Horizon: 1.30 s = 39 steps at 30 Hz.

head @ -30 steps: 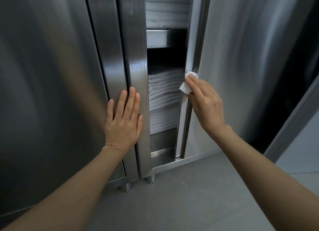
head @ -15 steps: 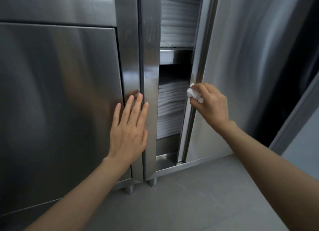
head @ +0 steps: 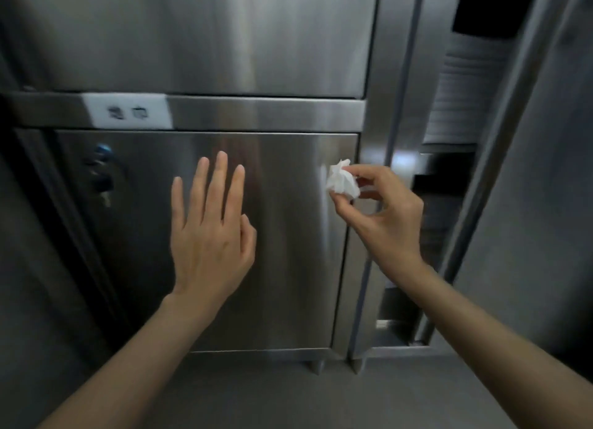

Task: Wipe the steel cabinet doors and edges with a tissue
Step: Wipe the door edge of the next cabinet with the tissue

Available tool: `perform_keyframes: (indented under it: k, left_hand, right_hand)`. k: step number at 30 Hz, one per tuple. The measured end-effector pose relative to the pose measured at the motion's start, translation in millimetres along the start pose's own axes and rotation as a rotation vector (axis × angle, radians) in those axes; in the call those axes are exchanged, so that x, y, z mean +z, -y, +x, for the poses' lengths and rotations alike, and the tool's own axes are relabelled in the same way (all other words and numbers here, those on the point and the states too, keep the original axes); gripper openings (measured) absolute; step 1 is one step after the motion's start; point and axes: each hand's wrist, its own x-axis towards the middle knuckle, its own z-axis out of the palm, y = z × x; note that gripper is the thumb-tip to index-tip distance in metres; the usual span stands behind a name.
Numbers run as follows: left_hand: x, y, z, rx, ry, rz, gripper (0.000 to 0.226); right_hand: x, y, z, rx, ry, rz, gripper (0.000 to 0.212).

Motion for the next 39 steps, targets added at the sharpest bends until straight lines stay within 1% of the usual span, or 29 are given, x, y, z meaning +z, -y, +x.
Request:
perform_keyframes:
  k: [4, 9, 12, 15, 22, 25, 29, 32, 34, 37, 39]
  left_hand:
    - [-60.4, 52.9, 7.2, -0.104, -0.05, 0.194, 0.056]
    - [-128.0, 98.7, 16.4, -0.164, -0.106, 0.424, 0.057]
    - [-158.1, 125.3, 34.6, -0.161, -0.116, 0.574, 0.058]
    - [-180.3, 151.0, 58.6, -0.169, -0.102, 0.706, 0.059]
    - [-193.7, 209.7, 98.0, -0.163, -0.021, 0.919, 0.064]
    - [-193.6, 228.3, 101.0, -0.202, 0.032, 0.998, 0.067]
    - [-184.7, 242.2, 96.8, -0.183, 0.046, 1.099, 0.069]
    - [-181.9, 247.5, 94.8, -0.162, 0.027, 1.143, 0.068]
    - [-182.0, 247.4, 95.6, -0.153, 0.021, 1.154, 0.068]
    - [-181.8, 245.7, 96.7, -0.152, 0.021, 1.149, 0.067]
    - [-181.4, 245.2, 96.3, -0.156, 0.022, 1.154, 0.067]
  right_hand:
    - [67.4, 54.3, 27.9, -0.027, 0.001, 0.247, 0.025]
    - [129.2, 118.0, 64.0, -0.105, 0.026, 0.502, 0.025]
    - [157.6, 154.7, 93.9, -0.169, 0.016, 0.587, 0.023]
    - [181.8, 188.9, 127.3, -0.188, -0.004, 0.661, 0.024]
    - [250.9, 239.4, 195.5, -0.184, -0.051, 0.694, 0.029]
    - [284.2, 252.7, 215.3, -0.159, -0.074, 0.681, 0.028]
    - [321.0, 268.3, 228.7, -0.16, -0.103, 0.681, 0.026]
    - [340.1, 278.6, 226.1, -0.212, -0.139, 0.686, 0.033]
    - [349.4, 281.2, 216.6, -0.233, -0.129, 0.692, 0.04]
    - [358.1, 269.8, 188.8, -0.319, -0.061, 0.662, 0.049]
    - [360.2, 255.5, 164.7, -0.375, 0.016, 0.604, 0.053]
